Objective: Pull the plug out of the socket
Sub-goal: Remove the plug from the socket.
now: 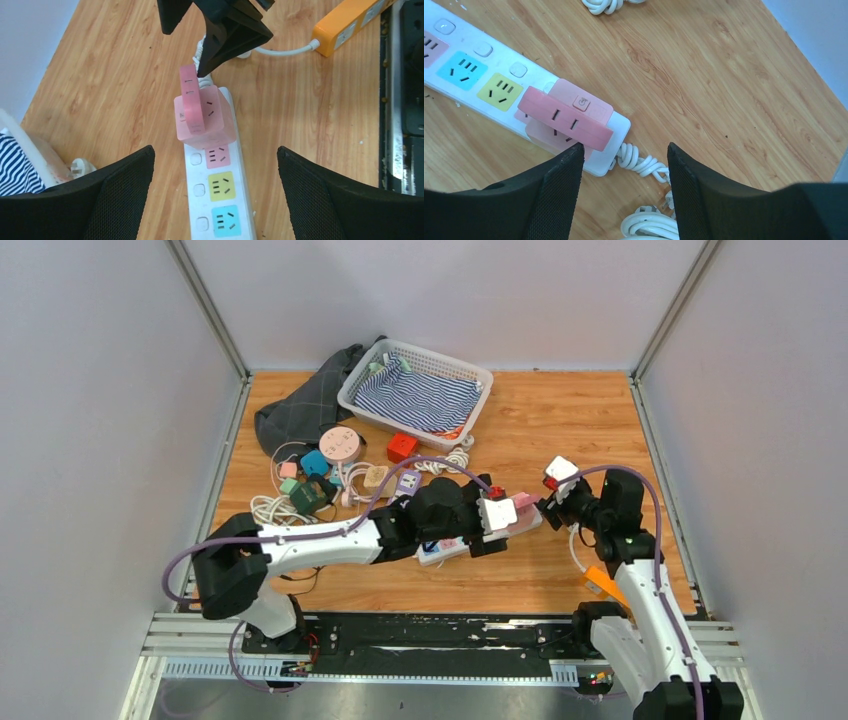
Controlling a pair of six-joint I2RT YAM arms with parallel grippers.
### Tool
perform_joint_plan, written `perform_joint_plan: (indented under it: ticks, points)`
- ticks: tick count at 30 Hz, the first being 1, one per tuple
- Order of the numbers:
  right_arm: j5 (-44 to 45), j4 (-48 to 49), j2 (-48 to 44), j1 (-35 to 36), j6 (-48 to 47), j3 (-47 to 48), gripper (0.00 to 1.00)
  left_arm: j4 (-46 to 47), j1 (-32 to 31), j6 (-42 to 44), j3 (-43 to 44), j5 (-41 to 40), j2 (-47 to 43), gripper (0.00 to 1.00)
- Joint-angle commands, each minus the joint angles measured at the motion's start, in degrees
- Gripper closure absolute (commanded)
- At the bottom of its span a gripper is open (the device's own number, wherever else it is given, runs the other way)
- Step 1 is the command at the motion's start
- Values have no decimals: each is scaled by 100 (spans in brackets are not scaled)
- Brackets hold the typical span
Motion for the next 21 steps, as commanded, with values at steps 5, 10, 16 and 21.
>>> perform_joint_plan:
  ticks: [5, 10, 16, 21]
  points:
    - [-204, -301, 124, -64, 310, 300, 40, 202, 44, 235, 755, -80, 976, 12]
    - [-239, -447, 268, -64, 323, 384, 42, 202, 150, -38, 1111, 43, 1449, 30]
    - [-263, -495, 301, -261, 327, 400, 43, 202, 183, -237, 1439, 51, 1966, 42]
    - [-307, -537, 332, -285, 334, 416, 44, 202, 184, -339, 1584, -35, 2121, 57]
